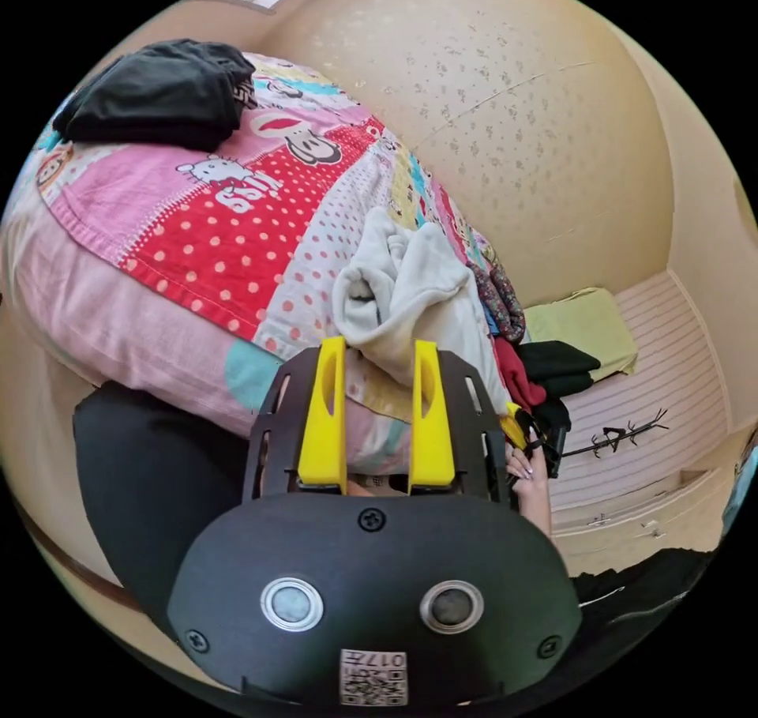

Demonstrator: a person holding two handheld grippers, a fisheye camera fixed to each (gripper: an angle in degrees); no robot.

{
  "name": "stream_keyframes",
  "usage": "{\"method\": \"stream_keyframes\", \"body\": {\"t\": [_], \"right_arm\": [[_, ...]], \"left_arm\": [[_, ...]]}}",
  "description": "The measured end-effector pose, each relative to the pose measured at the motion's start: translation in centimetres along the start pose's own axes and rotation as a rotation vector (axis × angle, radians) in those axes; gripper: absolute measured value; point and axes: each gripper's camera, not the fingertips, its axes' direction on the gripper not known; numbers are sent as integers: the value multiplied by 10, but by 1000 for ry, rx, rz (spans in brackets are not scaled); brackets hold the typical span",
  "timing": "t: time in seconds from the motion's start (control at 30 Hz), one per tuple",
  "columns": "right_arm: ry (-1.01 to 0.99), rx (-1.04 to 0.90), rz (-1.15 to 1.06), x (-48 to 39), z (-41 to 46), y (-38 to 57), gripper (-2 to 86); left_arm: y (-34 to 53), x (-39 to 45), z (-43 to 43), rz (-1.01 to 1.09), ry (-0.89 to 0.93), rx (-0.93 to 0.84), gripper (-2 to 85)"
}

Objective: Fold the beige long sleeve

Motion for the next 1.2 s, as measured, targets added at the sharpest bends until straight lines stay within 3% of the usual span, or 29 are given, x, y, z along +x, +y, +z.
{"method": "stream_keyframes", "body": {"t": [0.2,0.33,0.4,0.47,0.67,0.73,0.9,0.97,1.07,1.2], "right_arm": [[-104,32,-120,-26,-32,-11,61],[-202,93,-394,-106,-93,-26,57],[-235,123,-450,-126,-117,-37,56],[-250,111,-447,-130,-123,-73,54],[-301,8,-384,-144,-59,-236,48],[-317,34,-404,-169,-60,-277,49],[-186,129,-558,-233,-89,-322,54],[-139,101,-483,-215,-72,-331,57],[-160,38,-346,-151,-24,-336,58],[-155,-42,-138,-43,48,-315,57]], "left_arm": [[-36,26,-1,51,-81,-93,59],[-57,62,-78,220,247,30,55],[-63,75,-110,285,305,117,55],[-79,83,-126,292,310,161,56],[-217,103,-81,217,238,58,53],[-271,109,-86,98,358,91,51],[-316,187,-150,435,269,293,58],[-316,191,-151,480,219,311,62],[-316,157,-116,390,105,252,69],[-303,41,-17,106,129,-4,70]]}}
